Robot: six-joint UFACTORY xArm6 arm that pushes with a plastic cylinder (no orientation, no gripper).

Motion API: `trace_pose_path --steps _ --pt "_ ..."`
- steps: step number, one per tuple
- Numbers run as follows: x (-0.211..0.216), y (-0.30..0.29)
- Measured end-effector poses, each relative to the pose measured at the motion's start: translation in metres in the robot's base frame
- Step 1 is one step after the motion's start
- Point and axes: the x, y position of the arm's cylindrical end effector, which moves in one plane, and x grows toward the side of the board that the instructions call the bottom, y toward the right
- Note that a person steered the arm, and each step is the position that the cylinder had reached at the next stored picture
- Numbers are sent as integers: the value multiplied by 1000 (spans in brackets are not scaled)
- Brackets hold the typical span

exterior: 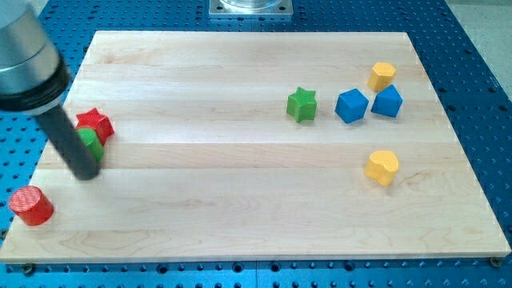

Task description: Move green circle at the center

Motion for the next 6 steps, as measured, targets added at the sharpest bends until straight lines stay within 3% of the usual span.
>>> trace_pose_path --steps 1,2,3,4,5,6 --pt "31 -6" --pt "33 -48" --pt "7 -47" --pt "-21 -28" --pt "-36 39" --pt "-24 39"
